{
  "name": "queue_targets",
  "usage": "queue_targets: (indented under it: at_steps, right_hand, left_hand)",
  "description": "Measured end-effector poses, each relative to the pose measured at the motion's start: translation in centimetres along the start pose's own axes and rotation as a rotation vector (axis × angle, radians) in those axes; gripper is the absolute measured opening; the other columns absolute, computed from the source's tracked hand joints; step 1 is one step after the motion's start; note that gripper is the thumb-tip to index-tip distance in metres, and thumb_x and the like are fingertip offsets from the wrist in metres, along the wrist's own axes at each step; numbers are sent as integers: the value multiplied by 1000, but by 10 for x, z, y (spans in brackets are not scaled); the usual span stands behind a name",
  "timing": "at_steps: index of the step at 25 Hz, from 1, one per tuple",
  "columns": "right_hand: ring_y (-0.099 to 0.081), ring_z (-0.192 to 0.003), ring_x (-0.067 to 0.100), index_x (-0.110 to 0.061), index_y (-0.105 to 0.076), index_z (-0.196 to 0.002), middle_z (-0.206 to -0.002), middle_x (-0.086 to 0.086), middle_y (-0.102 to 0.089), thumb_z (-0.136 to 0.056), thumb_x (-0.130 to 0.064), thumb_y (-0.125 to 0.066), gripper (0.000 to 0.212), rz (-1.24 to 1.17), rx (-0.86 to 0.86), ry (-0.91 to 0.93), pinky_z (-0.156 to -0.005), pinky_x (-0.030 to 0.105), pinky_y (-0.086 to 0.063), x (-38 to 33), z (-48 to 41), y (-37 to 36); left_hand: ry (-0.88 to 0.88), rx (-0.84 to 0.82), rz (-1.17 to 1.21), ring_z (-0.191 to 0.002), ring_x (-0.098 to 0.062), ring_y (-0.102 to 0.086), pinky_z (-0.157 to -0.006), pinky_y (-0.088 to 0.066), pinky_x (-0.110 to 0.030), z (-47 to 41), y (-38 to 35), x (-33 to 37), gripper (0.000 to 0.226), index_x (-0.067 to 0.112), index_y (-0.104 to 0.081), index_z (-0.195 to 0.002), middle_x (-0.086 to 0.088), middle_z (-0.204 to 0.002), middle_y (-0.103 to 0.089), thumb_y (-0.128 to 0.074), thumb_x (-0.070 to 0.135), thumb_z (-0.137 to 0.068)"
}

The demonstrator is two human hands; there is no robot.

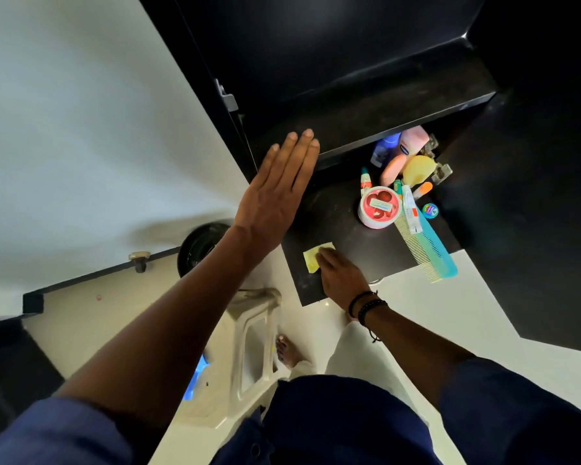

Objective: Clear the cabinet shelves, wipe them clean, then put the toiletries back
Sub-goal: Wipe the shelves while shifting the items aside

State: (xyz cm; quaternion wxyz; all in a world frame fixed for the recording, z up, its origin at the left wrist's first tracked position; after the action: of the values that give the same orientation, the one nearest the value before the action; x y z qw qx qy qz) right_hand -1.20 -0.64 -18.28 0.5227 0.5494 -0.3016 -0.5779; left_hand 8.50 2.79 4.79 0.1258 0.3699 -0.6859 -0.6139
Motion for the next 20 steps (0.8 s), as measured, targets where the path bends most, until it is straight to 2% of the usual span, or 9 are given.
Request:
queue_targets:
  at_steps: [2,3,5,7,9,10,12,16,20]
  right_hand:
    - [-57,-120,31,0,-59,-125,-132,17,-58,-88,-27,-44,48,133,35,64,-104,38,-45,2,-6,-8]
    - [-51,-127,32,1,-53,-131,-138,18,-52,-92,-31,-36,53,170,52,39,-110,41,-37,9,-20,-3]
    - [-38,-137,34,0,-39,-141,-147,20,-39,-95,-37,-28,60,109,35,-99,-117,44,-21,27,-60,13]
    - [-15,-146,31,-7,-19,-150,-157,18,-16,-97,-41,-26,63,-8,-41,-244,-119,42,-5,42,-104,26]
    - [4,-148,28,-17,-4,-152,-160,14,2,-97,-47,-26,66,-87,-120,-347,-120,42,3,47,-135,31]
    - [8,-148,28,-21,-1,-151,-159,15,5,-96,-49,-25,67,-74,-146,-374,-120,43,3,43,-143,31]
    - [3,-147,32,-21,-2,-151,-159,17,2,-93,-50,-29,70,-45,-149,-361,-119,47,-2,27,-145,21]
    - [-32,-138,40,-11,-36,-143,-149,24,-35,-90,-38,-34,60,-59,-52,-218,-112,53,-28,-28,-71,-11]
    - [-37,-137,35,0,-37,-142,-146,22,-40,-94,-41,-28,64,25,-99,-252,-114,47,-31,-23,21,-23]
  left_hand:
    - [-6,6,21,-144,-31,-21,-117,-24,-42,0,-1,-2,63,3,-11,-149,-17,-156,-20,-18,-5,-86]
    - [-3,7,30,-144,-32,-20,-118,-23,-42,-1,0,-3,65,3,-11,-149,-18,-156,-19,-21,-6,-86]
    - [2,5,25,-145,-31,-18,-119,-21,-42,-1,2,-2,66,3,-9,-149,-18,-156,-18,-20,-7,-84]
    - [17,6,41,-145,-31,-17,-119,-19,-41,-1,3,-4,69,4,-9,-149,-17,-157,-17,-7,-8,-81]
    - [21,-9,58,-146,-31,-15,-119,-17,-41,-1,2,-5,71,4,-9,-149,-17,-157,-15,-11,-7,-79]
    - [21,-17,63,-146,-31,-15,-120,-17,-41,-1,1,-4,69,4,-8,-149,-17,-157,-15,-15,-3,-81]
    - [18,-7,52,-146,-30,-15,-119,-19,-41,-1,2,-3,66,4,-8,-149,-17,-157,-15,-15,4,-84]
    - [43,41,77,-145,-30,-17,-119,-20,-42,1,0,-5,62,4,-10,-150,-16,-157,-16,-27,3,-90]
    - [75,34,133,-145,-31,-16,-119,-17,-42,2,-3,-8,66,5,-12,-150,-15,-157,-16,-43,5,-91]
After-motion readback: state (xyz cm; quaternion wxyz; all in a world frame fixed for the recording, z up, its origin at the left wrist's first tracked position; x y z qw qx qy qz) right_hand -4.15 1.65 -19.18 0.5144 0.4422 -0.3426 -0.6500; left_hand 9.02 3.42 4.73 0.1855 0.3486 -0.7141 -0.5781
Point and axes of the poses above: each hand's wrist, its own z-axis away from the middle knuckle, its own y-axis out of the back of the hand, x = y × z, the point moved 10 cm from there along -z, towards the middle knuckle
